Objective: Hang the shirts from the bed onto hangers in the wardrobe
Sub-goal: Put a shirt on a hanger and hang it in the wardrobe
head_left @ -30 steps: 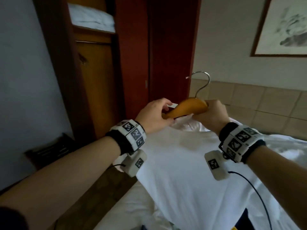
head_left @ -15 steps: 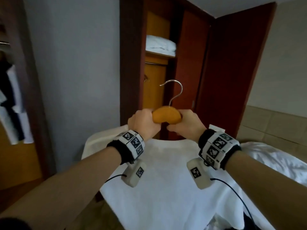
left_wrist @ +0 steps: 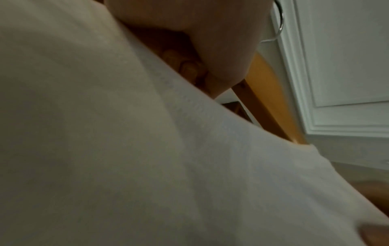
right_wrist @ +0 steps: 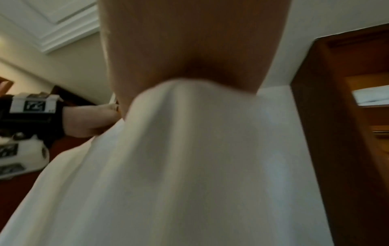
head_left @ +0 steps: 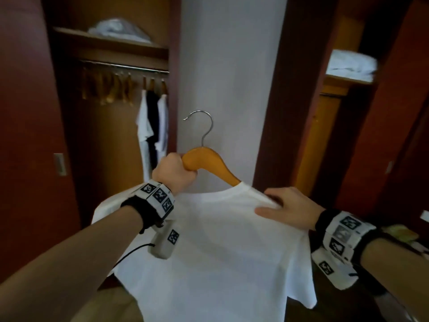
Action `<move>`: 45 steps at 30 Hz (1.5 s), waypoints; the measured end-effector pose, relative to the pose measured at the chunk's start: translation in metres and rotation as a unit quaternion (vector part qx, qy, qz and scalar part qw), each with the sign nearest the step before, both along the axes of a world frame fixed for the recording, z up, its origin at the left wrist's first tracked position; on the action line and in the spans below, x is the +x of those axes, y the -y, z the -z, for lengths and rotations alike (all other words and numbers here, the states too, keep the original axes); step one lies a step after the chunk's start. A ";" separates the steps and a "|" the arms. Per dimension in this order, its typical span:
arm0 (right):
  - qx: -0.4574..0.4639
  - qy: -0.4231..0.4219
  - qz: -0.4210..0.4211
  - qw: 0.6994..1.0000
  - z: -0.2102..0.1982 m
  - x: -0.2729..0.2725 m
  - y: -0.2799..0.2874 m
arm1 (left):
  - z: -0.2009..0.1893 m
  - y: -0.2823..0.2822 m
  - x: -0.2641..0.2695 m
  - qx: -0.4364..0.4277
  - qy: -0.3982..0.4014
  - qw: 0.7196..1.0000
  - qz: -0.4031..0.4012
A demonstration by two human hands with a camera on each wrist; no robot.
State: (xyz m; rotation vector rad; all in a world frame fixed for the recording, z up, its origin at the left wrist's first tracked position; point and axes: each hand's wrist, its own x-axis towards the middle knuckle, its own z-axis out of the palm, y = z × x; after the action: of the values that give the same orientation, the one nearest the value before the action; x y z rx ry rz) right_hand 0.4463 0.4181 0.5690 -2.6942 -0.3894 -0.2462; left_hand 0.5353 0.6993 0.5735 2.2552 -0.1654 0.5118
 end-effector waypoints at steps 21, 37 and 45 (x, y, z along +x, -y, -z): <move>0.138 -0.039 -0.058 0.988 -0.016 0.323 -0.252 | -0.030 -0.221 0.282 0.118 -0.073 0.986 -0.090; 0.154 -0.074 0.089 0.981 -0.075 0.622 -0.394 | -0.038 -0.325 0.515 0.285 -0.135 0.946 -0.078; 0.159 -0.041 0.163 0.973 -0.091 0.718 -0.457 | -0.063 -0.396 0.606 0.356 -0.114 0.927 -0.039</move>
State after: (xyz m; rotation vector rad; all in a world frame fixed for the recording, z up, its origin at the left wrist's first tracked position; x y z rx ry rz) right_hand 1.1646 0.8751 0.6604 -2.4260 0.1136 -0.2631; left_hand 1.1415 1.0957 0.6368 3.0217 -0.1580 0.2382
